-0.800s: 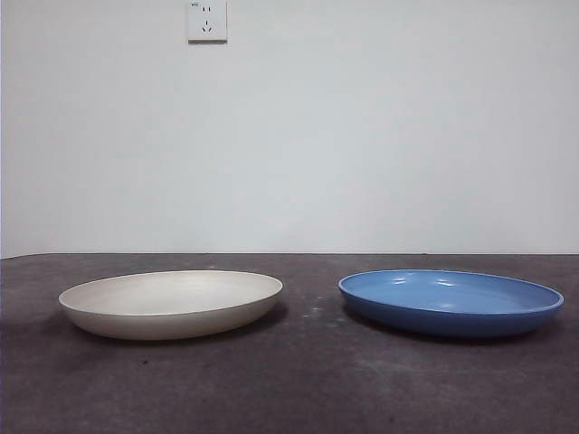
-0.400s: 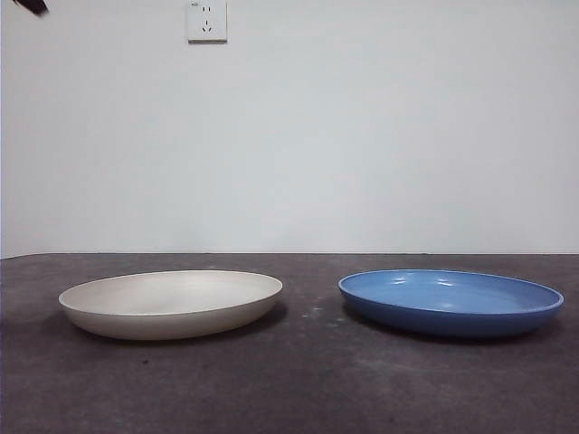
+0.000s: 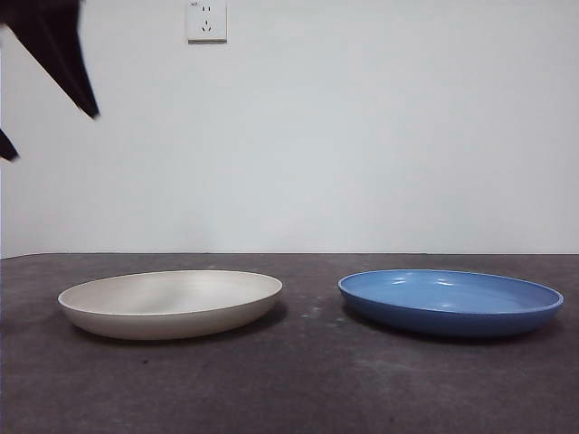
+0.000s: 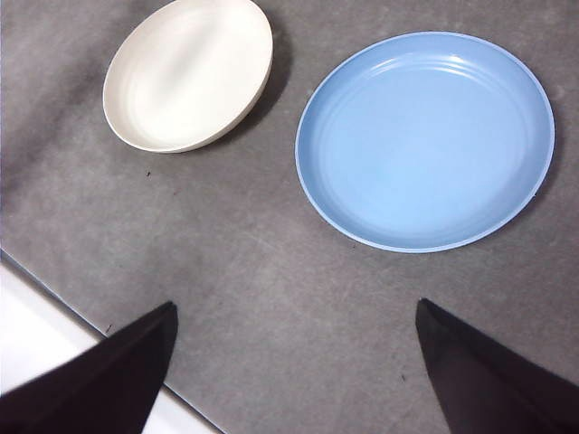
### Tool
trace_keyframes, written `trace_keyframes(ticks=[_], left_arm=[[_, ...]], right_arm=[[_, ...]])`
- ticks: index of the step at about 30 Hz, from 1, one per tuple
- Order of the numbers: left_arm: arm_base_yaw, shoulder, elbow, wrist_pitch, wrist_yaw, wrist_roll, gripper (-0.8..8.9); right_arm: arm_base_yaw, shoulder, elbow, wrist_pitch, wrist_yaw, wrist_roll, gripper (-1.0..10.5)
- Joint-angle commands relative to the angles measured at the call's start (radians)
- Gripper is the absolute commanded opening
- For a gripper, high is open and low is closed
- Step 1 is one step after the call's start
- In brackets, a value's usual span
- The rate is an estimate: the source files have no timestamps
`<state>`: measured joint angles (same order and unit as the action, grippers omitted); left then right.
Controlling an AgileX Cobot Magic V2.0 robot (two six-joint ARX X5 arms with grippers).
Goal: Pick up the white plate, put it on the blue plate, put it on desk
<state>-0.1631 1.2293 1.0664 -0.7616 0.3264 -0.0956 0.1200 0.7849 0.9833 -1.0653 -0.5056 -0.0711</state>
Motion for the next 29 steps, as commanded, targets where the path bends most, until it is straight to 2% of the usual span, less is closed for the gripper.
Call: trace_keyframes(ticks=[1,7,20,29], left_arm=[[-0.01,0.093,0.056,0.024,-0.036,0.001,4.91],[-0.015,0.262,0.126,0.037,-0.121,0.016,4.91],[-0.016,0.489,0.132,0.158,-0.125,0.016,4.91],[-0.027,0.573,0.132,0.186,-0.125,0.015,4.91]], right_arm=[[0.004,0.004,0.019,0.007,-0.003,0.008,4.2],[0.004,0.004,0.019,0.007,-0.003,0.008,4.2],[0.004,0.004,0.019,0.011,-0.003,0.008,4.2],[0.004,0.004,0.019,0.017,-0.003,0.008,4.2]])
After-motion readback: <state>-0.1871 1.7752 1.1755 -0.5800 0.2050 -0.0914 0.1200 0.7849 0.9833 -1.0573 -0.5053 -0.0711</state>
